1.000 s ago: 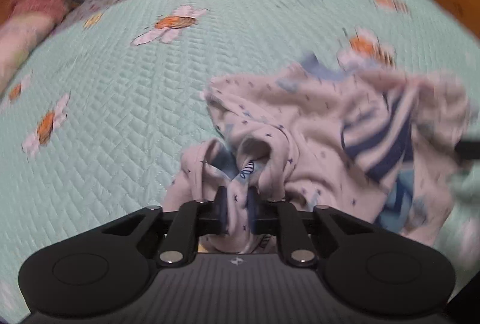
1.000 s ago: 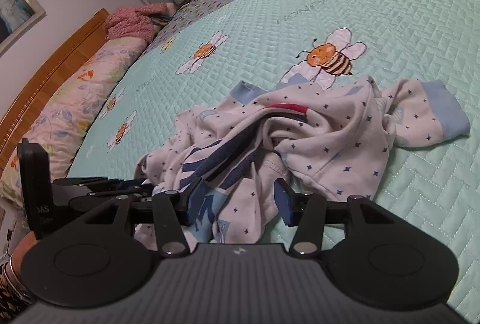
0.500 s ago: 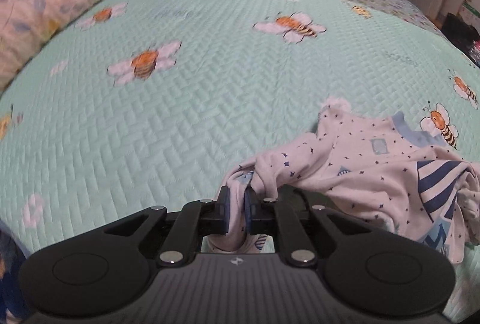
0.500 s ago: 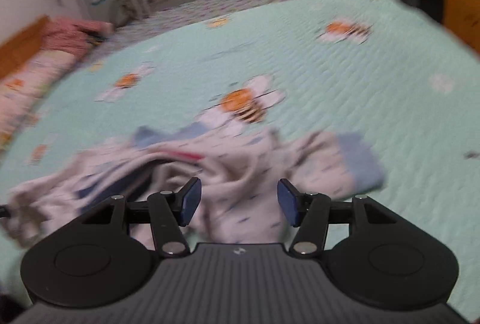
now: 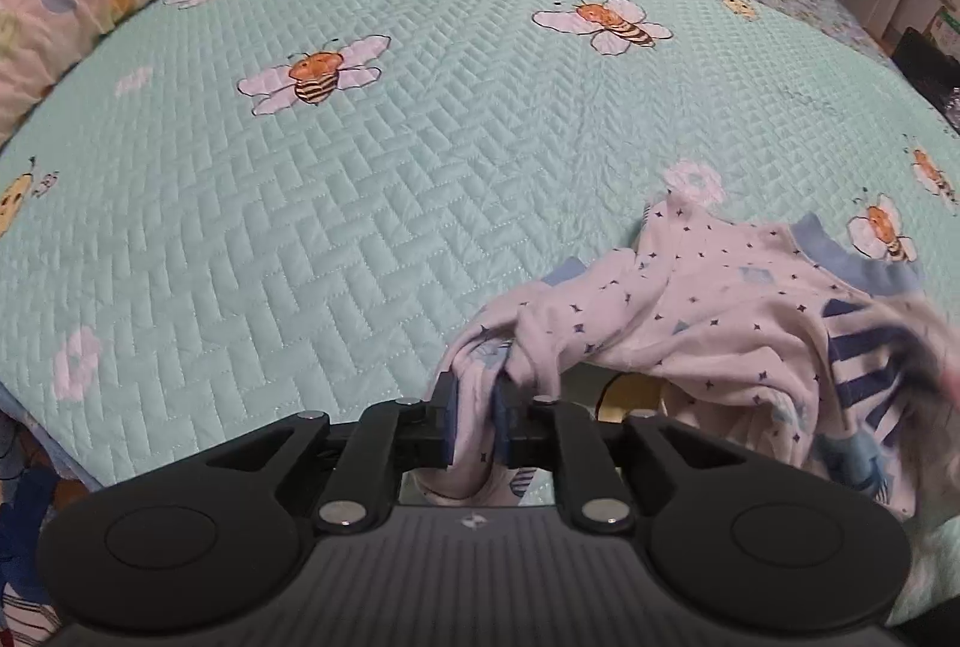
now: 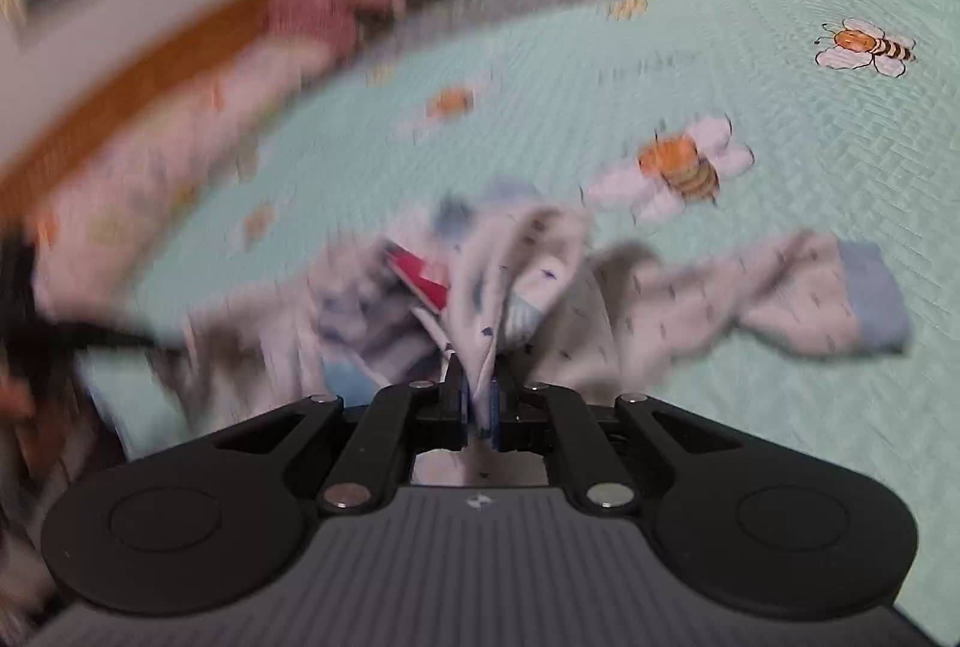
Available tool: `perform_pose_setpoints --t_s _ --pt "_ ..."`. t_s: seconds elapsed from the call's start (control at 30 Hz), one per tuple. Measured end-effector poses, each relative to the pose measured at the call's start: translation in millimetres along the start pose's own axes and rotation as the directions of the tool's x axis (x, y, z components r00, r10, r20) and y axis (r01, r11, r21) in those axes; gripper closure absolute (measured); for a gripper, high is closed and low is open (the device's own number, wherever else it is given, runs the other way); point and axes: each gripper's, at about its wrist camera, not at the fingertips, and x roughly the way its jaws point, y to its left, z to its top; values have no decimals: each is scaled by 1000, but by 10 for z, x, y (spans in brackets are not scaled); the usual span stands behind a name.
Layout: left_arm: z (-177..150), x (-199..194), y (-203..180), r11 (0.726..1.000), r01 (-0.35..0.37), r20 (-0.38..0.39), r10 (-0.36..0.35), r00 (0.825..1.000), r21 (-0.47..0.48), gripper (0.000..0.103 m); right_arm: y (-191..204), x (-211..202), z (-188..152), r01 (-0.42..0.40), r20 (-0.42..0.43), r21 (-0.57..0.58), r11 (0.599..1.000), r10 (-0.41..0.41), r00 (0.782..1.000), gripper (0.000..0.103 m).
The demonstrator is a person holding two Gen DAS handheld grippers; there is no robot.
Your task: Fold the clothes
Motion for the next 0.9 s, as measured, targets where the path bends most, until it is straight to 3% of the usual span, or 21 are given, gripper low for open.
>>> perform_pose_setpoints --t_s 0.13,0.23,0.4,0.5,0.63,0.73,0.9 --pt "-13 -52 61 1000 3 0 -3 1000 -12 65 -131 -28 -218 50 -68 0 999 -50 996 92" --pt "11 -155 129 1000 -3 15 3 1000 -31 60 -266 -142 -216 13 -75 97 995 -6 997 74" --pt "122 -381 43 996 83 92 -87 992 39 58 -460 -450 -35 -83 85 241 967 64 994 69" --pt "233 -426 -212 982 131 127 -148 981 135 52 -519 -415 195 -100 161 230 968 64 985 69" --pt "417 -285 -628 947 154 126 -196 972 283 51 -473 34 462 -77 118 128 989 62 991 69" --pt "576 -31 -933 899 160 91 -214 973 407 51 -419 453 580 -54 55 70 996 50 997 69" --pt "767 537 -1230 818 137 52 -199 979 559 51 -433 652 539 -56 49 119 991 50 998 66"
